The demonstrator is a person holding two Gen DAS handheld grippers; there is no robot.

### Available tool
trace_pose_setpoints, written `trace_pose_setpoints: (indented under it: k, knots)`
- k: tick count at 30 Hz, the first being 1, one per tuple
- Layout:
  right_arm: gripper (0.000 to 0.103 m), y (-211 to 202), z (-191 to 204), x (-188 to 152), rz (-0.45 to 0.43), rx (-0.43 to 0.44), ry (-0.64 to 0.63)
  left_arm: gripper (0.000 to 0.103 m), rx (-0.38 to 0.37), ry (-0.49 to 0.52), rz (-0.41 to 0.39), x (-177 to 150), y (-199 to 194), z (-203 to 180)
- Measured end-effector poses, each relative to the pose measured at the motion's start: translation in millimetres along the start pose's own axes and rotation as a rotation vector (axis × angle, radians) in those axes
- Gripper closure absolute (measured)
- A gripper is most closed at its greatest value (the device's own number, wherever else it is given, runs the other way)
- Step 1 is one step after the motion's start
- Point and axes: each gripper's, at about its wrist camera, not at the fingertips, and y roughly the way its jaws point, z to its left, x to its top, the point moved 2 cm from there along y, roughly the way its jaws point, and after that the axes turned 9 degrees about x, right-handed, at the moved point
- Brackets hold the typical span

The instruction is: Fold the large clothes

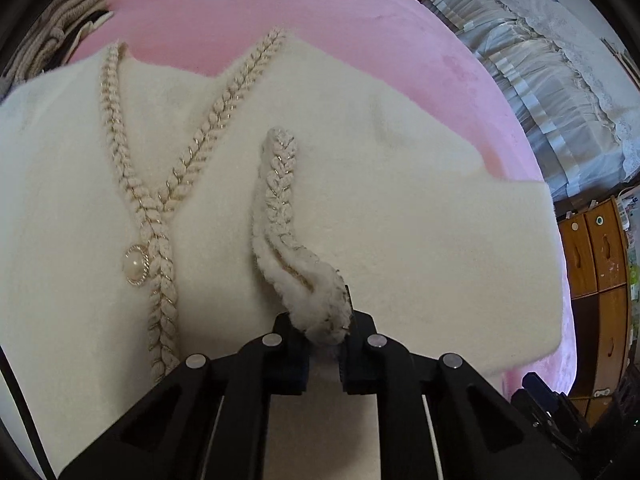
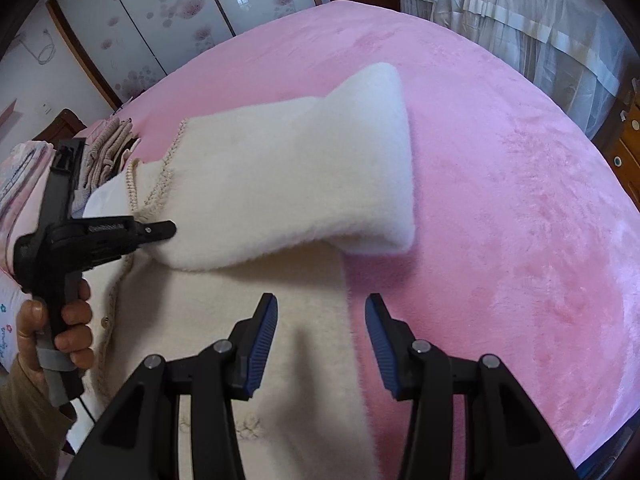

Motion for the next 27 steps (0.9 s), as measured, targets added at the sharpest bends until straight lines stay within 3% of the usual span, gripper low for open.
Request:
trace_pose_setpoints:
  k: [7,9,14,15,17,19,22,24,27]
  knots:
    - [0.057,28,-17,13,-0.008,-0.067,-0.016,0.096,0.009,0.049,-0.251,45,-107,-22]
    - [0.057,37,-14,20,-0.012,-0.083,-0.032,0.096,0.044,0.046,-0.306,56,-134,-20]
    - [0.061,55,4,44,-0.042,-0.061,-0.076,0.096,0.133,0.040,-0.379,71,-176,19]
    - [0.072,57,13,50,-0.066,-0.091,-0.116,0.096,0.149,0.025,-0.381,72,-179,32]
    - [0.079,59,31,56,-0.100,-0.166,-0.184,0.096,0.171,-0.010,-0.377,70,-177,59]
    - [0.079,62,44,58,-0.090,-0.172,-0.211,0.096,0.200,-0.050,-0.359,63,-162,90]
    - [0.066,71,56,53,-0.042,-0.208,-0.253,0.096,0.213,-0.108,-0.283,38,-118,133]
    - [0.053,73,62,47,-0.024,-0.221,-0.273,0.094,0.219,-0.137,-0.180,18,-80,156]
    - [0.047,69,63,40,0.001,-0.232,-0.301,0.088,0.209,-0.154,-0.083,-8,-40,174]
